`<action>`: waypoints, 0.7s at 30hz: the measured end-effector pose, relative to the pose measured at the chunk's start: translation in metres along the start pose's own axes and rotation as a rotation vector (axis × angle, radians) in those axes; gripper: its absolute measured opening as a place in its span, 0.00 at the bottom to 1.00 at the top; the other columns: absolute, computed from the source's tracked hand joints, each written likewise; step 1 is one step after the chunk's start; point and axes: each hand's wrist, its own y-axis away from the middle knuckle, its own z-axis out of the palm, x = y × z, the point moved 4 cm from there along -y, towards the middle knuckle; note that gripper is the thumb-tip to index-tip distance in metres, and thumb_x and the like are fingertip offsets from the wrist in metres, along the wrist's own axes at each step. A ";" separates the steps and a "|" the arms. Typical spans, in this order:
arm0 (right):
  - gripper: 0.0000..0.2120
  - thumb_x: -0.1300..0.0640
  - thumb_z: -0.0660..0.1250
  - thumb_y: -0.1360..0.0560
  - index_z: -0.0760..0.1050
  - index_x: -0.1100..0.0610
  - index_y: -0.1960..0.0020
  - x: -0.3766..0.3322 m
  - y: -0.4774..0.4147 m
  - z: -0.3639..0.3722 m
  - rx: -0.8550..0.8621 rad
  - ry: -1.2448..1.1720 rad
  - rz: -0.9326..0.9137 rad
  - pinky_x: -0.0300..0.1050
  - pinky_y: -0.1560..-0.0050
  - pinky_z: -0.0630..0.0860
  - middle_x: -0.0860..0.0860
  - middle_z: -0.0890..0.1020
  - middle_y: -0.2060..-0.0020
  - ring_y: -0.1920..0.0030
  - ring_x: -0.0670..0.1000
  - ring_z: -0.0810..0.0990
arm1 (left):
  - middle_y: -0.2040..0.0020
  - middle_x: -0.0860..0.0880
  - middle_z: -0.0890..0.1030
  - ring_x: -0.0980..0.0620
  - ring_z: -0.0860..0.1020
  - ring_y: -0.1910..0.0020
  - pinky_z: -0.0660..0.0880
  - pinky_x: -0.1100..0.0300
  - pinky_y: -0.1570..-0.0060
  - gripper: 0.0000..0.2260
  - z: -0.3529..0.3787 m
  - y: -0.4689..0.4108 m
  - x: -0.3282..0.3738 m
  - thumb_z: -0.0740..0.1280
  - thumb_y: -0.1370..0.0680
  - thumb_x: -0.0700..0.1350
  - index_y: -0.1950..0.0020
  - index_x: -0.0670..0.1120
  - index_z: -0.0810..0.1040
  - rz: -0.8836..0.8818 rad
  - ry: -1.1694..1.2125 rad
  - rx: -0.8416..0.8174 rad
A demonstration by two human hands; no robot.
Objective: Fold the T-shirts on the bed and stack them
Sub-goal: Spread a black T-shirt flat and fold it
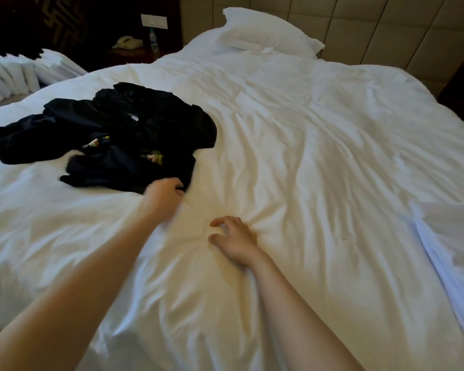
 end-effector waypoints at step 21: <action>0.17 0.70 0.51 0.24 0.73 0.66 0.39 0.036 0.116 -0.085 0.613 -0.991 0.509 0.50 0.51 0.73 0.60 0.78 0.49 0.48 0.59 0.76 | 0.52 0.52 0.78 0.56 0.77 0.53 0.72 0.64 0.49 0.06 -0.021 0.141 0.106 0.65 0.22 0.41 0.46 0.47 0.77 0.382 0.458 -0.567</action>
